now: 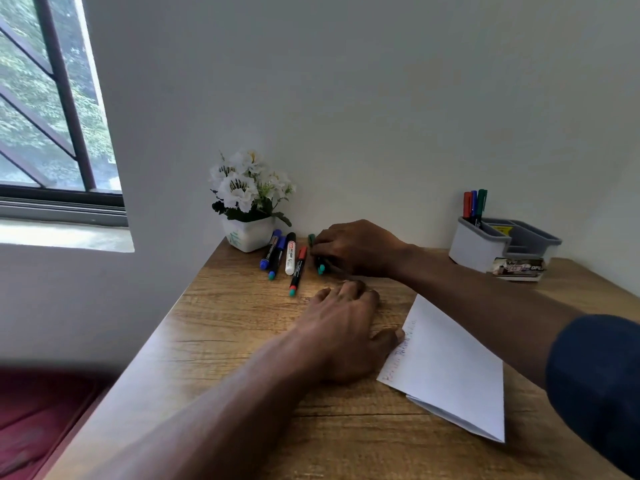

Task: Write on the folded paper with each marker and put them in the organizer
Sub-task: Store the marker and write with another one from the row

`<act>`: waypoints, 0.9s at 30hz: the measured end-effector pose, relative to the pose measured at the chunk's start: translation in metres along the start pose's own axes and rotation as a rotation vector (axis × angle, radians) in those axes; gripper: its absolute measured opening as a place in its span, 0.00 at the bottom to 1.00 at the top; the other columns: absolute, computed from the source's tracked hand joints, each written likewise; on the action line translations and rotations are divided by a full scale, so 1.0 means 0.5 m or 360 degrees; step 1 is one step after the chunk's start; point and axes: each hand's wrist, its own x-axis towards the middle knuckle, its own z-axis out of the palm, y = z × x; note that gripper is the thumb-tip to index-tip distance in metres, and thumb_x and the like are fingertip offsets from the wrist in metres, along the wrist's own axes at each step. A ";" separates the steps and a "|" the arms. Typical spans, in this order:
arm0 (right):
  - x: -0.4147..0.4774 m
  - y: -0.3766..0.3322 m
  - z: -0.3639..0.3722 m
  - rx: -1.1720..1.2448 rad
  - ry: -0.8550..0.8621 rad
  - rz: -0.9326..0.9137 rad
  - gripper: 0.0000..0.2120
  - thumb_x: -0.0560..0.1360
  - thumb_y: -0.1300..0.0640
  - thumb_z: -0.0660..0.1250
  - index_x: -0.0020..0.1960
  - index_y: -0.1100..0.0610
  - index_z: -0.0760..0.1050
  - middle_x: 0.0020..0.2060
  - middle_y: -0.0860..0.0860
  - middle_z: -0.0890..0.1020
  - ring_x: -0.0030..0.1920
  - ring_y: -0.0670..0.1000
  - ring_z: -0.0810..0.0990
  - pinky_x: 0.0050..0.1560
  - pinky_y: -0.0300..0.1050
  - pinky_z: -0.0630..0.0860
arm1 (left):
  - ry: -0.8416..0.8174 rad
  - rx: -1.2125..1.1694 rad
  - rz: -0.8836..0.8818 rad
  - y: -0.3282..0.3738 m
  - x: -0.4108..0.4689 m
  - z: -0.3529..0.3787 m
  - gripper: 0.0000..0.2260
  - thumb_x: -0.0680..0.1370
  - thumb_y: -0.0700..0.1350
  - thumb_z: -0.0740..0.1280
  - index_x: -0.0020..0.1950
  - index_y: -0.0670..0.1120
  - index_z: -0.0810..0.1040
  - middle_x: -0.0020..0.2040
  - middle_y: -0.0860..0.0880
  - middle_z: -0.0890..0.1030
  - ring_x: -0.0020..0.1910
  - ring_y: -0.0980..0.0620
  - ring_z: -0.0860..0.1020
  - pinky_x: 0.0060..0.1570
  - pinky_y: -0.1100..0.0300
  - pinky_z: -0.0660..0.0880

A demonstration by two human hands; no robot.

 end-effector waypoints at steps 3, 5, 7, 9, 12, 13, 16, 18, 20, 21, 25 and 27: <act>-0.022 0.001 -0.033 0.0377 0.0323 0.0316 0.13 0.79 0.57 0.68 0.64 0.54 0.81 0.57 0.52 0.85 0.54 0.53 0.84 0.46 0.48 0.81 | 0.0004 -0.0014 0.0006 -0.004 0.001 0.002 0.33 0.81 0.66 0.57 0.81 0.52 0.57 0.83 0.49 0.54 0.80 0.46 0.54 0.78 0.45 0.52; -0.045 -0.004 -0.062 0.0821 0.0639 0.0636 0.09 0.78 0.56 0.71 0.58 0.55 0.83 0.50 0.49 0.87 0.48 0.47 0.85 0.43 0.48 0.82 | 0.0036 -0.0036 0.0025 -0.007 0.001 0.004 0.33 0.80 0.66 0.58 0.81 0.53 0.56 0.83 0.49 0.54 0.80 0.46 0.54 0.78 0.46 0.53; -0.078 -0.014 -0.095 0.1187 0.0923 0.0949 0.06 0.76 0.56 0.74 0.53 0.54 0.84 0.45 0.46 0.87 0.46 0.44 0.85 0.39 0.46 0.82 | 0.0094 -0.0115 0.0031 -0.009 0.000 0.004 0.34 0.80 0.65 0.61 0.81 0.54 0.56 0.82 0.50 0.56 0.80 0.48 0.57 0.77 0.47 0.57; -0.122 -0.029 -0.122 0.1527 0.1066 0.1240 0.04 0.76 0.54 0.75 0.50 0.53 0.85 0.42 0.48 0.87 0.45 0.45 0.86 0.38 0.44 0.81 | 0.0205 -0.0245 0.0016 -0.015 -0.002 0.001 0.34 0.79 0.63 0.64 0.81 0.56 0.56 0.80 0.51 0.61 0.77 0.49 0.63 0.75 0.49 0.63; -0.202 -0.068 -0.150 0.2220 0.1146 0.1453 0.08 0.74 0.53 0.76 0.51 0.55 0.85 0.40 0.53 0.88 0.42 0.48 0.85 0.36 0.42 0.79 | 0.0502 -0.0421 0.0045 -0.016 -0.004 -0.004 0.30 0.78 0.62 0.66 0.77 0.58 0.60 0.76 0.54 0.67 0.71 0.54 0.70 0.68 0.51 0.71; -0.224 -0.084 -0.154 0.2405 0.1146 0.1489 0.11 0.72 0.51 0.76 0.52 0.55 0.85 0.40 0.54 0.88 0.42 0.48 0.85 0.36 0.41 0.79 | 0.0610 -0.0464 0.0068 -0.014 -0.006 -0.003 0.29 0.77 0.63 0.66 0.75 0.59 0.61 0.75 0.56 0.68 0.68 0.56 0.71 0.65 0.53 0.73; -0.258 -0.122 -0.150 0.2762 0.1099 0.1637 0.20 0.67 0.45 0.76 0.54 0.56 0.84 0.44 0.56 0.89 0.45 0.51 0.87 0.38 0.42 0.80 | 0.0817 -0.0582 0.0151 -0.009 -0.010 0.003 0.25 0.76 0.65 0.66 0.69 0.61 0.66 0.69 0.62 0.72 0.60 0.65 0.75 0.52 0.61 0.77; -0.262 -0.136 -0.141 0.2922 0.1081 0.1730 0.21 0.67 0.44 0.75 0.54 0.57 0.84 0.44 0.56 0.89 0.44 0.52 0.87 0.38 0.43 0.79 | 0.0896 -0.0710 0.0188 -0.008 -0.010 0.011 0.20 0.75 0.65 0.68 0.63 0.62 0.69 0.63 0.63 0.76 0.56 0.66 0.78 0.47 0.60 0.80; -0.262 -0.143 -0.133 0.3056 0.1083 0.1764 0.15 0.69 0.46 0.74 0.50 0.55 0.85 0.43 0.56 0.88 0.41 0.52 0.87 0.37 0.42 0.79 | 0.1000 -0.0867 0.0173 -0.013 -0.009 0.014 0.16 0.74 0.63 0.70 0.57 0.62 0.70 0.57 0.62 0.79 0.51 0.62 0.82 0.46 0.58 0.82; -0.263 -0.145 -0.127 0.3098 0.1083 0.1774 0.11 0.71 0.48 0.74 0.47 0.54 0.85 0.42 0.56 0.88 0.40 0.52 0.86 0.36 0.42 0.79 | 0.1071 -0.0928 0.0148 -0.016 -0.006 0.015 0.15 0.74 0.62 0.71 0.56 0.62 0.70 0.55 0.61 0.80 0.48 0.59 0.83 0.44 0.55 0.83; -0.266 -0.142 -0.112 0.3122 0.1040 0.1701 0.10 0.78 0.55 0.70 0.39 0.52 0.86 0.38 0.57 0.87 0.36 0.52 0.85 0.34 0.41 0.79 | 0.1080 -0.1229 0.0152 -0.031 0.000 0.014 0.19 0.73 0.56 0.76 0.60 0.61 0.72 0.49 0.55 0.82 0.41 0.49 0.86 0.42 0.46 0.84; -0.266 -0.140 -0.107 0.3117 0.0958 0.1624 0.09 0.78 0.56 0.71 0.41 0.53 0.86 0.38 0.57 0.87 0.36 0.52 0.84 0.34 0.40 0.79 | 0.0974 -0.1250 0.0193 -0.034 0.002 0.018 0.19 0.74 0.55 0.76 0.63 0.59 0.75 0.49 0.53 0.83 0.42 0.47 0.86 0.43 0.45 0.84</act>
